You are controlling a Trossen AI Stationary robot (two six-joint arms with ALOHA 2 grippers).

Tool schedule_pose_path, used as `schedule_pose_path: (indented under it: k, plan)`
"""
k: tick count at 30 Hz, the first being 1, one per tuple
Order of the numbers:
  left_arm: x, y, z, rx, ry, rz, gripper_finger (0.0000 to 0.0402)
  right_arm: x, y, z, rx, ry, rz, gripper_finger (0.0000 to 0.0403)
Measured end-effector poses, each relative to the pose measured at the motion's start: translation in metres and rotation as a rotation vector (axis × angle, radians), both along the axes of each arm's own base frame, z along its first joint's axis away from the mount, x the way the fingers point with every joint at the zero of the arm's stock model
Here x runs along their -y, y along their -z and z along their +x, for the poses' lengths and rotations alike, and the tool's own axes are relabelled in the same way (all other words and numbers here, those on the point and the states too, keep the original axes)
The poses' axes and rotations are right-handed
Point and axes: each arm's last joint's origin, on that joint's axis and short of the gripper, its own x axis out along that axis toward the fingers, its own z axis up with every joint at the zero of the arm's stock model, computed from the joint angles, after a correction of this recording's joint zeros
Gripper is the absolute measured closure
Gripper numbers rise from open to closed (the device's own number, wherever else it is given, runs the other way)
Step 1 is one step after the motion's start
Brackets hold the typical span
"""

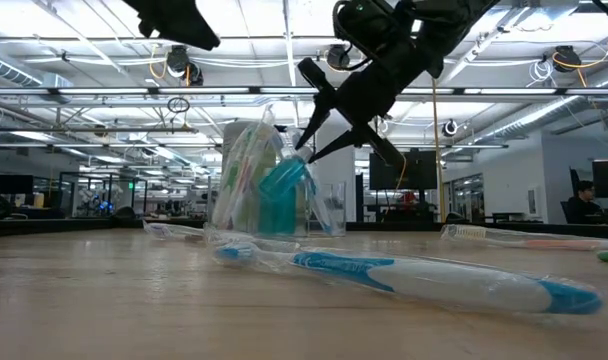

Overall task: Pick & Place toothbrushing station
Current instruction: Put the mouthwash into the center of the transparent organizer, then put the orange toothbrush into the right side of the transparent organizer

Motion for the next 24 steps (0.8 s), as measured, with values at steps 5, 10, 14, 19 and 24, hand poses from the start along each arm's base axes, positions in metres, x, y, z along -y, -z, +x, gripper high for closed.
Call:
schedule_pose_path:
  k: [5,10,14,19,24]
  plan:
    - [0.0,0.001,0.0,-0.007,-0.002,-0.004,0.0261,-0.001,0.007,-0.003,-0.021,-0.004,0.006,0.0289]
    - [0.0,0.001,0.0,-0.005,-0.003,-0.006,0.0261,-0.001,0.01,-0.005,-0.036,-0.003,0.009,0.0268]
    - [0.0,0.001,0.0,-0.004,-0.003,-0.006,0.0261,-0.001,0.009,-0.004,-0.019,-0.003,0.007,0.0254]
    - [0.0,0.001,0.0,-0.002,0.0,-0.011,0.0261,-0.002,0.005,-0.002,0.038,0.045,0.067,0.0243]
    - [0.0,0.001,0.0,0.006,-0.004,-0.021,0.0261,-0.011,-0.001,0.003,0.165,0.231,0.331,0.0243]
